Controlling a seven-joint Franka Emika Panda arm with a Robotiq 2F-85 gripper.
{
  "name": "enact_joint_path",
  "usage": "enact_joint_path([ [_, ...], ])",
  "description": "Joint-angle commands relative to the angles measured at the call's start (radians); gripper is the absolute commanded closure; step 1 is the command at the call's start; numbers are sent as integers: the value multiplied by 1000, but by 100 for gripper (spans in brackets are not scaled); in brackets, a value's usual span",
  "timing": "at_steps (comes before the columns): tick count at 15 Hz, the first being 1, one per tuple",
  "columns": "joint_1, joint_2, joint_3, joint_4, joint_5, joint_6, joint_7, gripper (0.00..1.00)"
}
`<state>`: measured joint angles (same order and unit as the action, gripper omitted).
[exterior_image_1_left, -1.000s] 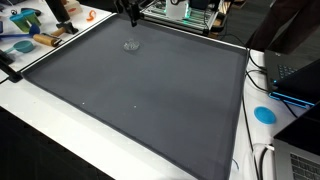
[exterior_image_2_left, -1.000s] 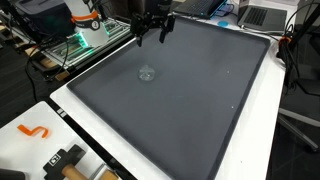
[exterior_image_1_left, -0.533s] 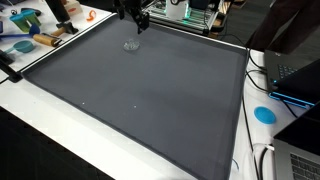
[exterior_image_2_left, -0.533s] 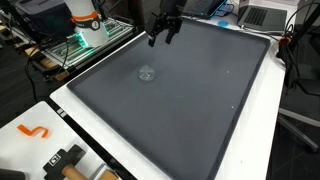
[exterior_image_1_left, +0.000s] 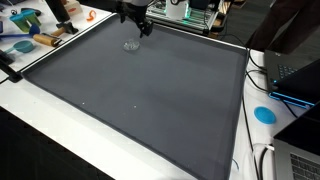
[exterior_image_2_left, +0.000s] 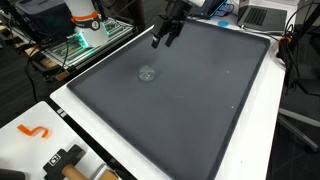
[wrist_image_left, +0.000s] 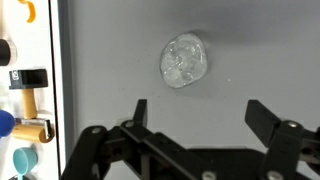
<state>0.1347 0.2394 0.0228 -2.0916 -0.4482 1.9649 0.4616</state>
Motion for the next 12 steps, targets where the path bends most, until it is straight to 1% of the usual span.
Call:
enact_joint_path([
  [1,17,47,-1,48,-12,-71,-5,0],
  [6,28,88,-1,88,-8,-126,-13,0],
  [12,32,116,-4,114,-1,-132,-28,0],
])
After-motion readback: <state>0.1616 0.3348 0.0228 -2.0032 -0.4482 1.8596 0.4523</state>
